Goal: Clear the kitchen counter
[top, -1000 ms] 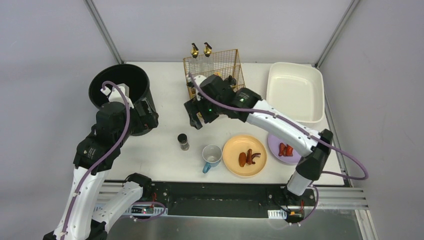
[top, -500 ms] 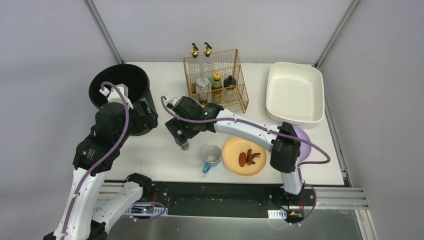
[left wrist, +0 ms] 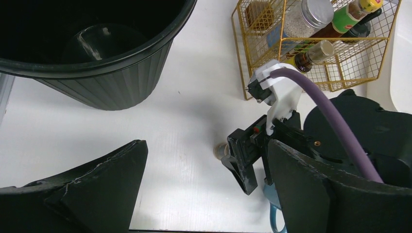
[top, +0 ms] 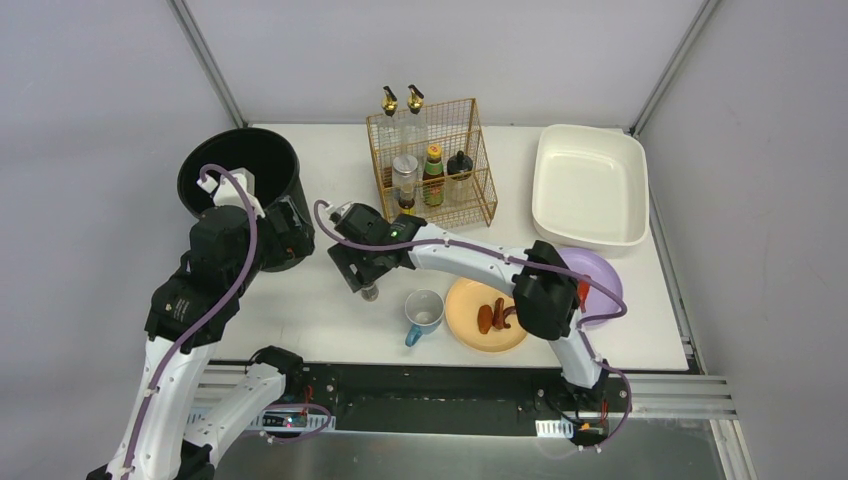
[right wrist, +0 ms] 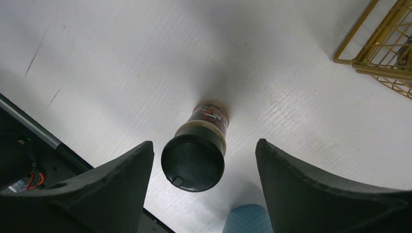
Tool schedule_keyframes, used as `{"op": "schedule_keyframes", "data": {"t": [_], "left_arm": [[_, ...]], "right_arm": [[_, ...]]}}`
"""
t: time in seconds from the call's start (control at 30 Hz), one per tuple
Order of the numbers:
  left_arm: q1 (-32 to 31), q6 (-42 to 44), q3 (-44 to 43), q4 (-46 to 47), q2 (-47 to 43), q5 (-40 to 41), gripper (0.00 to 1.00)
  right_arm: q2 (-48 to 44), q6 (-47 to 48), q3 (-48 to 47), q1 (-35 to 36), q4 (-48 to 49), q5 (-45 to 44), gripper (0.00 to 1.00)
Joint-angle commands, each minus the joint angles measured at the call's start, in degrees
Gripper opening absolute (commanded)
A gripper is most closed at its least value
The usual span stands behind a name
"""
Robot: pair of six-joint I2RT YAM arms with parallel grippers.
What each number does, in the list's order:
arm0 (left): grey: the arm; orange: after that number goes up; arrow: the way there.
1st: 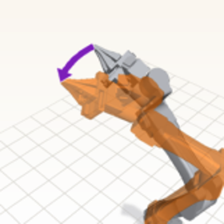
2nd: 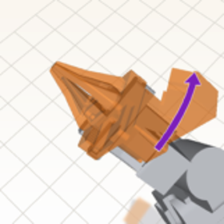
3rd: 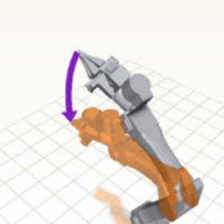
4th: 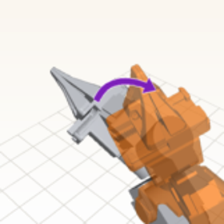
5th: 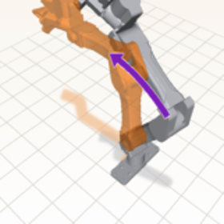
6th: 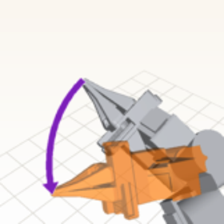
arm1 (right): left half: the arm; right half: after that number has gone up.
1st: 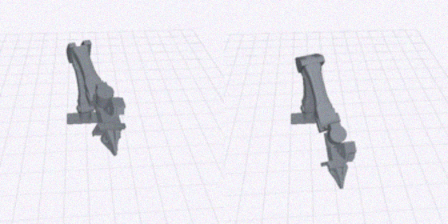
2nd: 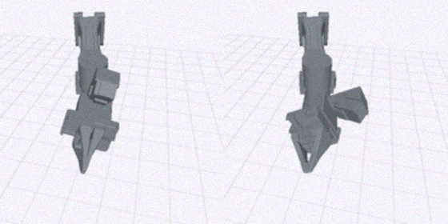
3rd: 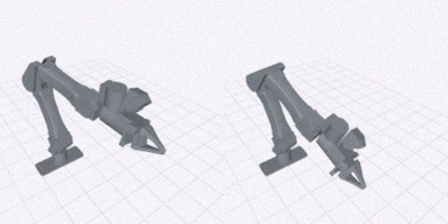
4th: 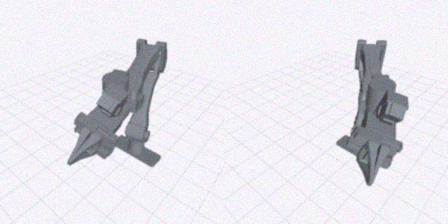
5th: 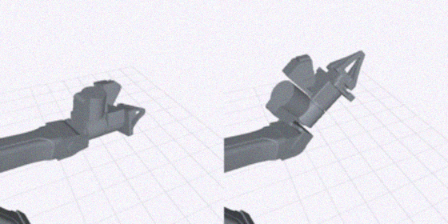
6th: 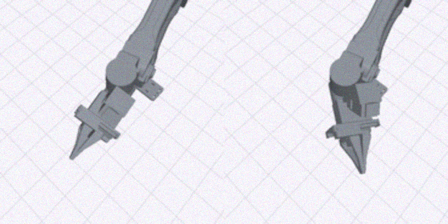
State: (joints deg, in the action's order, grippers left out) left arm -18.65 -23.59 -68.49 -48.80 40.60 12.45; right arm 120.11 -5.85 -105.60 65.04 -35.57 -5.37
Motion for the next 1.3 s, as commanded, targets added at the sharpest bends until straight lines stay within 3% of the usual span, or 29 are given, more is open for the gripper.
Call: {"op": "schedule_keyframes", "data": {"t": [0.0, 0.47, 0.57, 0.97, 1.27], "left_arm": [[0.4, -0.3, 0.0, 0.1, -0.7, 1.1, 1.00], [0.4, -0.2, 0.0, 0.1, -0.5, 1.0, 1.00], [0.4, -0.2, -0.2, 0.1, -0.5, 1.0, 1.00], [0.4, -0.4, -0.9, 0.0, 0.4, 0.9, 1.00], [0.4, -0.6, -1.3, 0.0, 0.6, 0.8, 1.00]], "right_arm": [[0.6, -0.9, -3.0, 0.6, 1.3, -0.6, 0.77], [-0.2, 0.0, -2.9, 1.5, 0.7, -1.4, 0.26], [-2.8, -0.1, -2.5, 1.8, 0.7, -1.6, 0.19], [-18.4, 1.2, 1.3, 1.3, 0.3, -5.8, 0.15], [-28.0, 3.0, 3.5, -5.3, -1.7, -8.5, 0.15]]}}
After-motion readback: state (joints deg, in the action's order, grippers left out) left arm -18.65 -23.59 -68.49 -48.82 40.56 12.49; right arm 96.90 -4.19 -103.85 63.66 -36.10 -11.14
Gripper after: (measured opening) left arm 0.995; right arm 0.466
